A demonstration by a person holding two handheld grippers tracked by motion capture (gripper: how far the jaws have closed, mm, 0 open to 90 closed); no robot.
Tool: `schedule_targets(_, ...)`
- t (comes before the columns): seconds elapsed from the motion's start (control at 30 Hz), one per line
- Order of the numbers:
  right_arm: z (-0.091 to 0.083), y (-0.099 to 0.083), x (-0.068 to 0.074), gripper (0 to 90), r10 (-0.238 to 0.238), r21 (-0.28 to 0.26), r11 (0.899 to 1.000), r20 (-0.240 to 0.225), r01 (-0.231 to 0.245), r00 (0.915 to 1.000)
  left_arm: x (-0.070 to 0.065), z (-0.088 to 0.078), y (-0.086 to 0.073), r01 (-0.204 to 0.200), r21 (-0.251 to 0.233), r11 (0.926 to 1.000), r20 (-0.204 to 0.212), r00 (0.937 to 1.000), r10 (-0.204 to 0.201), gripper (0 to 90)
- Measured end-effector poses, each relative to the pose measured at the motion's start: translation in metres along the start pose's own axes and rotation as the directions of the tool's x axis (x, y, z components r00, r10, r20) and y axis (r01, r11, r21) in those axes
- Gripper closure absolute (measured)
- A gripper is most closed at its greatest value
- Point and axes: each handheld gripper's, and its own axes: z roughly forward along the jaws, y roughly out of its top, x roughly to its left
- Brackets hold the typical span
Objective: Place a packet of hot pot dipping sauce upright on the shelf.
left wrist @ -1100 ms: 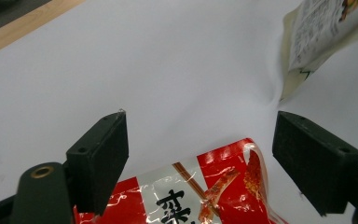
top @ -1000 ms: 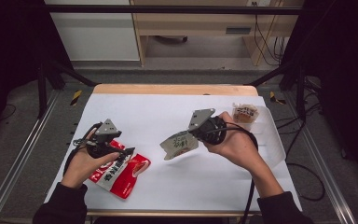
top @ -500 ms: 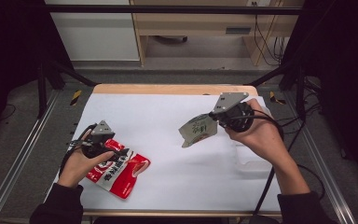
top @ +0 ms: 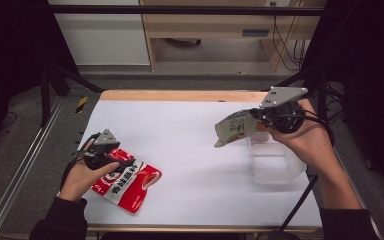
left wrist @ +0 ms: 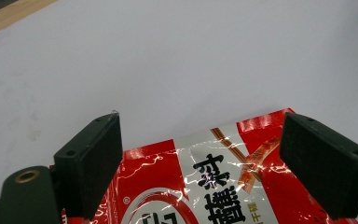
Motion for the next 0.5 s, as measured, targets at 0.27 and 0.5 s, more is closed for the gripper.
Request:
schedule_targets(0.27,-0.004,-0.011,-0.01,90.0,0.03,0.021,0.999,0.035,-0.031,0.9989,0.004,-0.004,-0.002,0.012,-0.009,0.9999,-0.007,0.9999,-0.012,13.5)
schedule_targets(0.5,-0.012,-0.024,-0.023,90.0,0.087,0.042,0.995,0.087,-0.091,0.9924,0.01,-0.007,-0.005,0.036,-0.017,0.9992,-0.021,0.9991,-0.036,13.6)
